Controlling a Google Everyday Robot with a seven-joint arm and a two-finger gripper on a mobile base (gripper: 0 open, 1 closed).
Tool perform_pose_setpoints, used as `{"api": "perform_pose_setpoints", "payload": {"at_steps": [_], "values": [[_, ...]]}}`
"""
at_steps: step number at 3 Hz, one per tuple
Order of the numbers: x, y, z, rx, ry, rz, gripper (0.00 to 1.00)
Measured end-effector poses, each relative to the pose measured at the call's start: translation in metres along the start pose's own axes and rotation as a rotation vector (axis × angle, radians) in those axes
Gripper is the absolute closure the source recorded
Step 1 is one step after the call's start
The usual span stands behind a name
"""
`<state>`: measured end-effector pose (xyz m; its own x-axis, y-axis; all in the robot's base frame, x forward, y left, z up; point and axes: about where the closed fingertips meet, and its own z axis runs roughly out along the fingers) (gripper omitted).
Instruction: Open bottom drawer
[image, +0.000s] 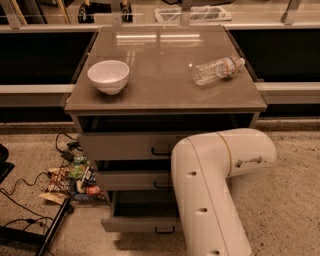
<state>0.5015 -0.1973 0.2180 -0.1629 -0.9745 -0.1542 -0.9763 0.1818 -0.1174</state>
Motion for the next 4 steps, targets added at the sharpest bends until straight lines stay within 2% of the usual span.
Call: {"api": "perform_pose_setpoints", "payload": {"at_steps": [1,2,4], "values": [[-0.004,-0.001,0.0,0.006,-0.015,-0.002,0.0],[-0.004,-0.001,0.002,0.005,-0.013,-0.001,0.0],[0.005,0.006,0.044,-0.051,0.089,0.033,0.0]]}}
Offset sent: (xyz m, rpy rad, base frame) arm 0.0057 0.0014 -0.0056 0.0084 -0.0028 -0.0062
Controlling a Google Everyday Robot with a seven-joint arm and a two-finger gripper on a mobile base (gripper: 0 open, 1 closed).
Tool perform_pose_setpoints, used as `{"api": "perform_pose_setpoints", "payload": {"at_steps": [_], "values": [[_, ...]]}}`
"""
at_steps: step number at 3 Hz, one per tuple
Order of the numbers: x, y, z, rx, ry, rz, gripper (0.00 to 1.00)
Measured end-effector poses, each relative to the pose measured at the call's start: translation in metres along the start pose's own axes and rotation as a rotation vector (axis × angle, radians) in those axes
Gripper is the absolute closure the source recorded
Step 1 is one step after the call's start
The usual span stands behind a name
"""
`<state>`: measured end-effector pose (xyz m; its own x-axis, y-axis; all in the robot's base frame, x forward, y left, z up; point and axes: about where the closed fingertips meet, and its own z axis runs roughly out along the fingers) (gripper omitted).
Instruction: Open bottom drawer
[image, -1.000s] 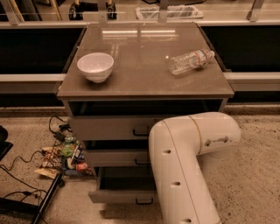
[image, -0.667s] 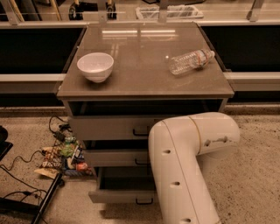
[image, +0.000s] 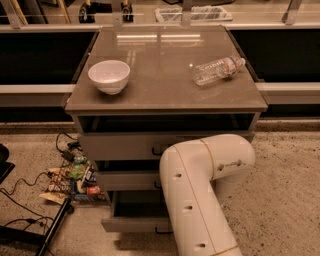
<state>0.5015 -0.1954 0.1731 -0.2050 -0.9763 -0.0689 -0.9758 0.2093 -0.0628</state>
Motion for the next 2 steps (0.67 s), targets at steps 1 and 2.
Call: {"api": "perform_pose_setpoints", "payload": {"at_steps": [1,2], "values": [[0.001,0.001,0.002,-0.004,0.006,0.0,0.0],[-0.001,0.012,0.009,-0.03,0.016,0.009,0.14]]}}
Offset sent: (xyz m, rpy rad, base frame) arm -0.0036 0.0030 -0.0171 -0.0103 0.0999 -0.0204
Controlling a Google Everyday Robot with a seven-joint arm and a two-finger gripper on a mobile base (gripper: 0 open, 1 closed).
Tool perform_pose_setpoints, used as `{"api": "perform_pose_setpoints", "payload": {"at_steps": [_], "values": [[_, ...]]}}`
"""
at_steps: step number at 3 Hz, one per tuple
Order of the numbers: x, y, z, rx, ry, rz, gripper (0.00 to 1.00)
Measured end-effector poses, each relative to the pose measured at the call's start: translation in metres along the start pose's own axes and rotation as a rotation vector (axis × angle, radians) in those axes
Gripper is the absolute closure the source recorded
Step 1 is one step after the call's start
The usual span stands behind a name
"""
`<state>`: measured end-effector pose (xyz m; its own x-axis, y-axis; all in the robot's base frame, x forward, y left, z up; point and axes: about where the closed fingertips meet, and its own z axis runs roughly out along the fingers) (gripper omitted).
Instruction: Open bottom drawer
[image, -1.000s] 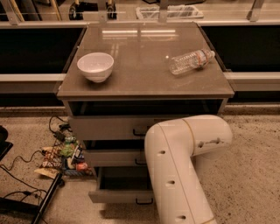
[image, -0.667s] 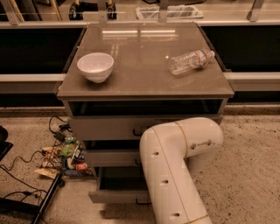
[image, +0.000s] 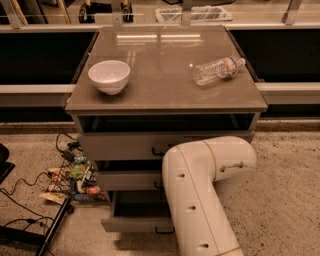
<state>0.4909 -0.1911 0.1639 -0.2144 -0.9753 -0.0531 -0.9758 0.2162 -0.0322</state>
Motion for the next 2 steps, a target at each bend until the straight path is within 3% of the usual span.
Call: {"api": "perform_pose_setpoints", "payload": {"at_steps": [1,2], "values": [[0.0033,0.03,0.013,-0.076,0.023,0.047,0.37],[0.0046,0.0333,0.0098,-0.094,0.037,0.057,0.61]]}}
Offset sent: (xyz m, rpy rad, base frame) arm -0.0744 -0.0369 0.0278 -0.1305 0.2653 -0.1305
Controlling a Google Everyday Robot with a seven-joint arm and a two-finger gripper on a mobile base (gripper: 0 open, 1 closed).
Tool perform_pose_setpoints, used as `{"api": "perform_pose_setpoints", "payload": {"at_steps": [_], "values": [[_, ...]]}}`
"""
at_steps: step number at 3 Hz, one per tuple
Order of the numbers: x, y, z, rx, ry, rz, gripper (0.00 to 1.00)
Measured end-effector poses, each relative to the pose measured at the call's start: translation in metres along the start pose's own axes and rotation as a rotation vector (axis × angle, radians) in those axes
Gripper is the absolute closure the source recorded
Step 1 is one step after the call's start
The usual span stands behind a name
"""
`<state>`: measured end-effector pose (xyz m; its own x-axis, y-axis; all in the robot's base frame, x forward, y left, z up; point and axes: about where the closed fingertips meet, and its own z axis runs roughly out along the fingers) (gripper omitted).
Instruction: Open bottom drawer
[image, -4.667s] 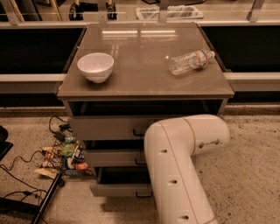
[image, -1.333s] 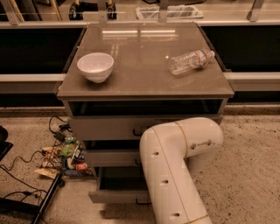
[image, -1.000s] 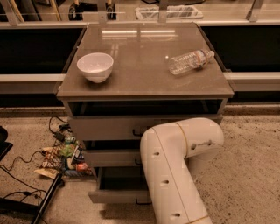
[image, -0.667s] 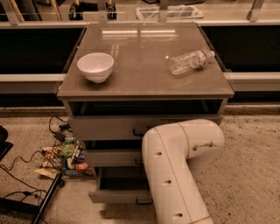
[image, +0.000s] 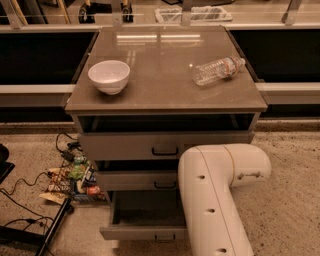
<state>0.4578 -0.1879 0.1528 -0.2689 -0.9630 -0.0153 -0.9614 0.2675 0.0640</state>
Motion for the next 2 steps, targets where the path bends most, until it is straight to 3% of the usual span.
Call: {"api": "perform_pose_setpoints", "payload": {"at_steps": [1,2], "values": [[0.0121,0.0069,-0.015,-0.01,0.041,0.016,0.83],[0.0121,0.0069,-0.0143,-0.01,0.041,0.016,1.0]]}}
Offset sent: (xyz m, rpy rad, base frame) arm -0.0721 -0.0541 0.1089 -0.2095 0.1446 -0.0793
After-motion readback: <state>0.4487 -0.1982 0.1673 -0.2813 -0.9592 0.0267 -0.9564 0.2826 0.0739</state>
